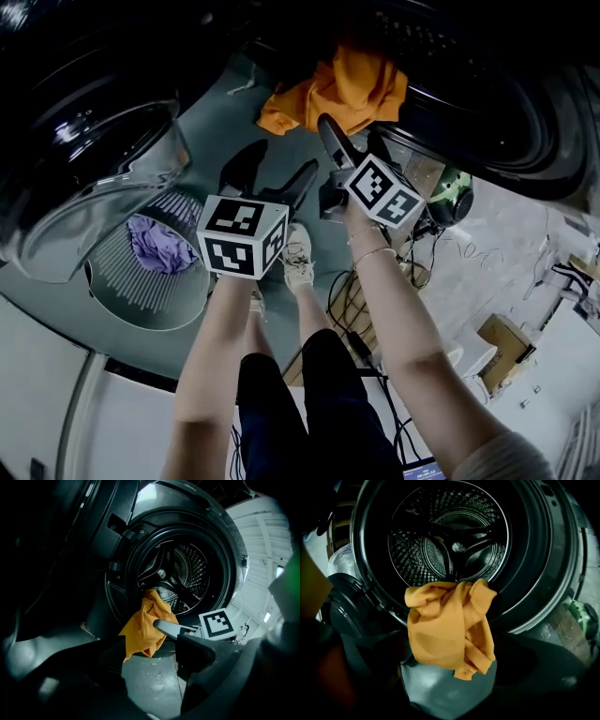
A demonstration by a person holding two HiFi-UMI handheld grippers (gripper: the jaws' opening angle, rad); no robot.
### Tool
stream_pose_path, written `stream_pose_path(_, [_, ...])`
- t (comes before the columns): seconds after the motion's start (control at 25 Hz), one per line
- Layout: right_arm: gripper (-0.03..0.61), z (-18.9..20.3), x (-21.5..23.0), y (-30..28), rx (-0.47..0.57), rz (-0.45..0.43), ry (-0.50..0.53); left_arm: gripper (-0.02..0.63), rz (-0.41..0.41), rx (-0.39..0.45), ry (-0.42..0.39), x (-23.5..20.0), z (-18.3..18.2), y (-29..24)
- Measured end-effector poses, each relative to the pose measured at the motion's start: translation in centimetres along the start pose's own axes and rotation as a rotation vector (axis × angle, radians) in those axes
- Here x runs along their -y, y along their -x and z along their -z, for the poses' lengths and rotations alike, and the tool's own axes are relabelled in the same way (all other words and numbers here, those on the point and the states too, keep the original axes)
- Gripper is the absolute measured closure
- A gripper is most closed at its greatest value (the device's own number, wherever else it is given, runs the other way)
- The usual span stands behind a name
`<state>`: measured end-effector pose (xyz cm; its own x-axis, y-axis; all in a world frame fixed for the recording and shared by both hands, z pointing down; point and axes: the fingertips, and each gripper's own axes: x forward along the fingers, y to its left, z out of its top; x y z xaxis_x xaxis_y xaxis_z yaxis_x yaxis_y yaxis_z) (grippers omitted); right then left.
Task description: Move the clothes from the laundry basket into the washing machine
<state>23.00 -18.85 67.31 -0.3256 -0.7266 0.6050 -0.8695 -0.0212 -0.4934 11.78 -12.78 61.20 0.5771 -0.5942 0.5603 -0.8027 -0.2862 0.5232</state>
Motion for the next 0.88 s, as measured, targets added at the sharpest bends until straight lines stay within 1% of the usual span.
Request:
stream_pose_path(0.16, [-0.012,0.9,0.6,-2.0,-0.009,-0.030,-0.036,0.268,0.011,-0.005,-0.006,-0.1,0.5,-0.5])
stream_pose_path(0.32, [-0.012,1.7,2.2,-3.2,-0.022,-0.018,-0.055,0.268,0.011,-0.016,-0.010,-0.6,1.3,-0.6])
stream_pose_path(0.36, [0.035,1.7,2.5,-3.3,-0.026,-0.017,-0.048,0.268,0.008,-0.017,-0.009,-0.8,1.5,-0.6])
stream_pose_path(0.4, [0.096,1.6,2.6,-3.4,-0.030,-0.024,-0.032,0.268,0.004,-0.017,-0.004,-1.0,1.7,-0.6])
stream_pose_path(0.52, [0.301,1.2,1.6,-3.4,-0.042,-0.076,0.018,0.268,-0.009,-0.013,0.015,-1.5,1.9,-0.7])
stream_pose_path(0.56, [0.359,1.0,1.2,-3.2,-0.041,-0.091,0.023,0.268,-0.010,-0.011,0.019,-1.5,1.9,-0.6])
stream_pose_path(0.64, [0.447,0.5,0.5,-2.5,-0.028,-0.108,0.022,0.270,-0.011,-0.009,0.022,-1.4,1.7,-0.6])
stream_pose_path(0.72, [0.483,-0.4,-0.1,-1.3,0.001,-0.125,0.030,0.271,-0.009,-0.006,0.024,-1.0,1.3,-0.5])
stream_pose_path(0.88, [0.500,-3.7,-1.9,1.5,0.096,-0.158,0.059,0.272,0.001,0.002,0.024,-0.2,0.4,-0.3])
